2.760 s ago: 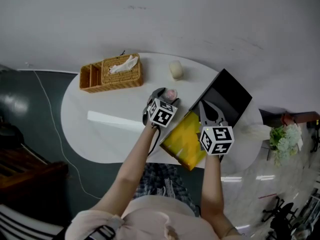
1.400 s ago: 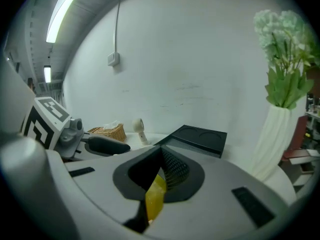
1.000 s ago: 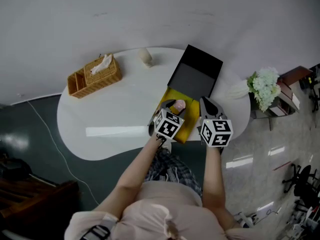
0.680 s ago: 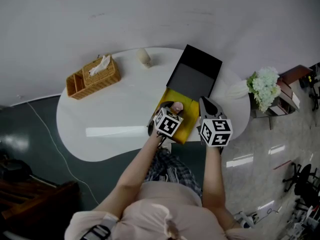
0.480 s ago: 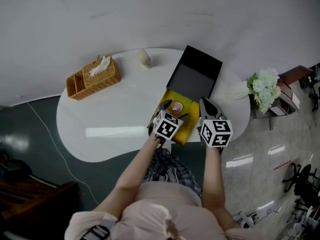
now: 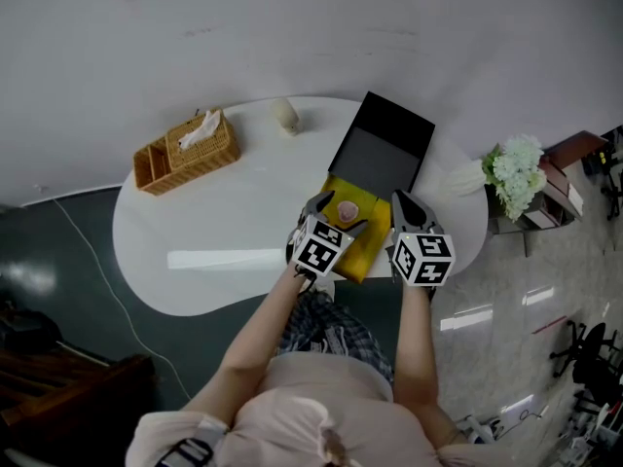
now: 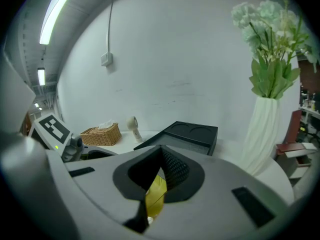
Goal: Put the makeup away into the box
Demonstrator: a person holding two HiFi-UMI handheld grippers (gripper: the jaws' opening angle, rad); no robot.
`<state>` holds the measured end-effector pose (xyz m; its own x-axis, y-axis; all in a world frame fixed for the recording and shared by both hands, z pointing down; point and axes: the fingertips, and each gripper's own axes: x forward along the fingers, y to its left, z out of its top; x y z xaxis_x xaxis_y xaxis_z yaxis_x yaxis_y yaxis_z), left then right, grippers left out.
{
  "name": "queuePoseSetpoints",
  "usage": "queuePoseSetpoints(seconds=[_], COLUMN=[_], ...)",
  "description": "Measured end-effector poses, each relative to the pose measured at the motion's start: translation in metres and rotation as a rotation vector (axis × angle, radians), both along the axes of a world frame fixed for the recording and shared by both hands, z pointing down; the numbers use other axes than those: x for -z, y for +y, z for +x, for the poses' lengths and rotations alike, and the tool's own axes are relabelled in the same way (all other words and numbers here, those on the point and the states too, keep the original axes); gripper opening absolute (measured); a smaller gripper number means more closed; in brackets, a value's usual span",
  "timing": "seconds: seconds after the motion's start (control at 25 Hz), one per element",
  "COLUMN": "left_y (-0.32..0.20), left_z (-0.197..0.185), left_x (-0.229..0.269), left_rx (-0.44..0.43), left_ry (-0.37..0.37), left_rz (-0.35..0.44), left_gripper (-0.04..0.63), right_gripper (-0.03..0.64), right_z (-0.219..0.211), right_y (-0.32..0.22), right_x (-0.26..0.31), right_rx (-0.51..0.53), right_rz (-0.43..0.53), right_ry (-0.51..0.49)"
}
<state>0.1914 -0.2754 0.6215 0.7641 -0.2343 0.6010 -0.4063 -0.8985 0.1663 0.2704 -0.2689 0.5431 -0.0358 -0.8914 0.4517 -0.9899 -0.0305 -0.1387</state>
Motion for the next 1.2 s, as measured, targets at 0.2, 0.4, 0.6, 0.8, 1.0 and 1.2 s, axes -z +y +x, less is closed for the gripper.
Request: queuePoseSetpoints(seconds=[0.2, 0.4, 0.6, 0.8, 1.0, 1.2], left_y=[-0.035, -0.078, -0.101, -0.106, -0.106, -0.106], left_z=[-0.032, -0.093, -0.153, -0.198, -0.23, -0.241], left_x=[0.06, 0.115, 0.167, 0.204, 0.225, 0.23], left_rx=[0.129, 0.291, 0.446, 0.559, 0.622, 0.632], left_ry=[0.141, 0.189, 0.26, 0.346, 0.38, 0.372], left_rz=[0.053, 0.14, 0.255, 0.376, 0.461, 0.502], left_gripper=[0.388, 0.268, 0.121, 0.031, 0.026, 0.026], right_gripper=[0.015, 0.015, 0.015, 0.015, 0.015, 0.015], right_z=[-0.002, -0.004, -0.01, -0.013, -0.013, -0.012], right_y=[0.0, -0.002, -0.005, -0.006, -0.01, -0.015], right_x=[0.013, 0.039, 0.078, 0.11, 0.122, 0.128], right_rx=[-0.008, -0.024, -0.012, -0.012, -0.024, -0.031], right_rz=[0.036, 0.105, 0.23, 0.331, 0.37, 0.395], right_ry=[0.007, 0.016, 0.034, 0.053, 0.068, 0.086])
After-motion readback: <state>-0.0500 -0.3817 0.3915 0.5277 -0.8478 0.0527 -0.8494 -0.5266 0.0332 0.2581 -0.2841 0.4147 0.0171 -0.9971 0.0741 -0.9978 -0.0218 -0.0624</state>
